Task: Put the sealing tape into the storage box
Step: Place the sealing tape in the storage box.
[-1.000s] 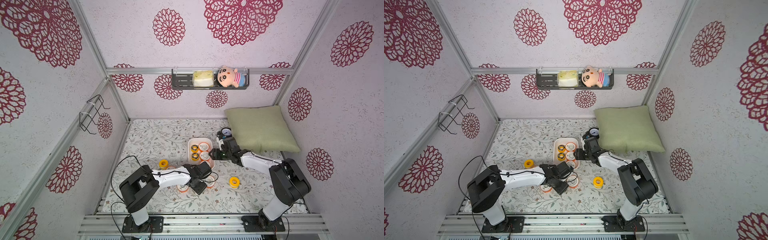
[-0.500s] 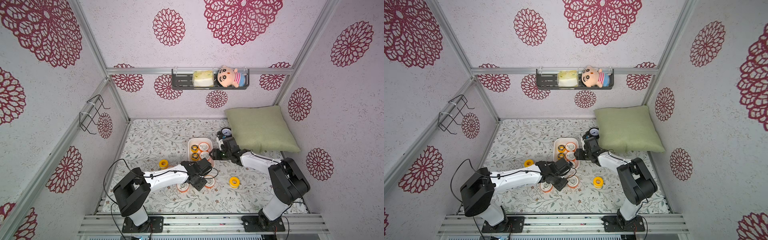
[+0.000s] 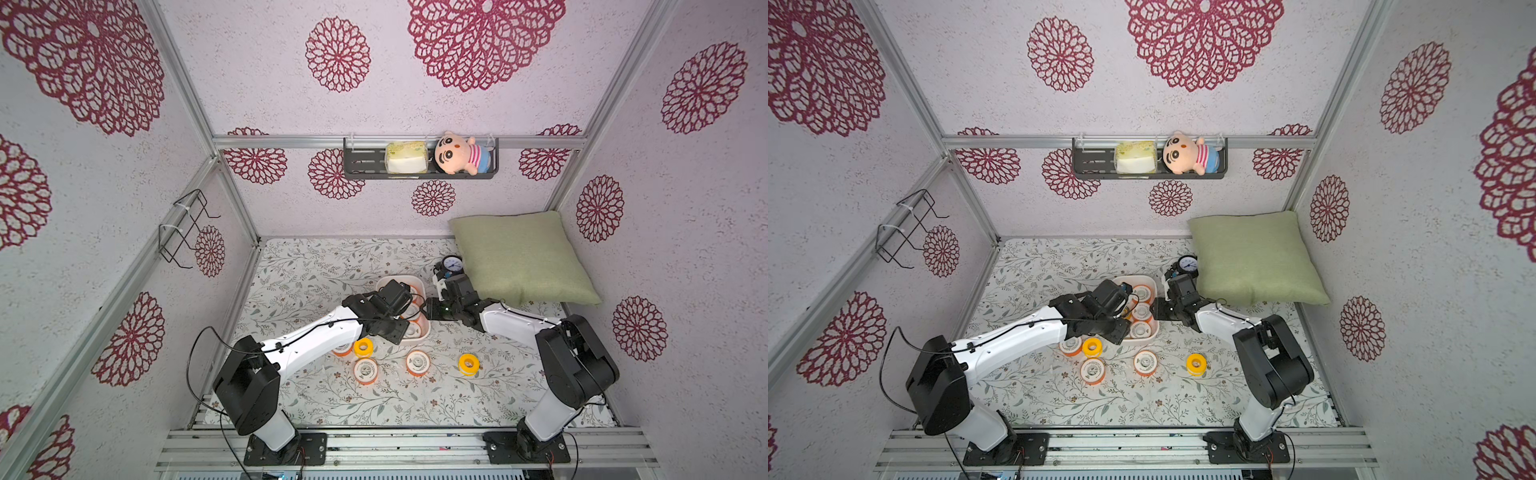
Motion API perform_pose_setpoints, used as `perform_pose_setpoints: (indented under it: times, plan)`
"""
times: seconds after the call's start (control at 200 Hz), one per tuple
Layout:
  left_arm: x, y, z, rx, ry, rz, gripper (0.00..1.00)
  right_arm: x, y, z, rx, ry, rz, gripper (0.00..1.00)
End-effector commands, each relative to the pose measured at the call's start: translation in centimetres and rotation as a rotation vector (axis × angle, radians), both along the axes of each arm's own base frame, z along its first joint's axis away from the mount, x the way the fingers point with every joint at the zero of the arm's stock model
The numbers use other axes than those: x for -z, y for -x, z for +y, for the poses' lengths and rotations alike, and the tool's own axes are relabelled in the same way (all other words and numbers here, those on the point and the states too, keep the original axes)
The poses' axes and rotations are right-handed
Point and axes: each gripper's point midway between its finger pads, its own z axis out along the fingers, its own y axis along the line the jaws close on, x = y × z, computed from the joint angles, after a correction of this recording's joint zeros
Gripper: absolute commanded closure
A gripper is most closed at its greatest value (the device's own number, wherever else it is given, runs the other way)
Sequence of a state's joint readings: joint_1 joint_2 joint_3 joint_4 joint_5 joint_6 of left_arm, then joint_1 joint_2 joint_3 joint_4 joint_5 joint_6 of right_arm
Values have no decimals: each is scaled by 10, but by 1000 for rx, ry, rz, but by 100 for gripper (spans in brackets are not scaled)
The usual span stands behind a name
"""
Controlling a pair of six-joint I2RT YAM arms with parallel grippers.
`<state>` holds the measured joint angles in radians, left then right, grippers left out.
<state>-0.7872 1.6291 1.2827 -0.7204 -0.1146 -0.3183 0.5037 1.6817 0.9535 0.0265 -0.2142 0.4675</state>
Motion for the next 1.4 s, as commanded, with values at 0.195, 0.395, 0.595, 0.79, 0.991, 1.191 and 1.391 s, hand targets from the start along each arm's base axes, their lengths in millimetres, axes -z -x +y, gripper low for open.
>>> perform_pose_setpoints:
  times: [0.195, 0.395, 0.595, 0.79, 0.991, 1.191, 1.391]
  plan:
    - [25, -28, 0, -7, -91, 43, 43, -7, -9, 6, 0, -29, -12, 64]
    - [41, -28, -4, 17, -124, 89, 43, -7, -10, 6, 0, -27, -13, 65]
    - [55, -26, -4, 28, -155, 133, 43, -5, -10, 7, -2, -26, -8, 65]
    - [60, -26, -2, 28, -189, 151, 43, -3, -10, 7, -4, -24, -6, 65]
    - [66, -22, -2, 44, -219, 170, 42, -2, -10, 6, -4, -21, -4, 65]
    - [82, -19, -2, 56, -266, 206, 42, -4, -10, 7, -7, -23, -6, 65]
    - [85, -17, -3, 66, -285, 212, 41, -2, -9, 6, -7, -21, -1, 65]
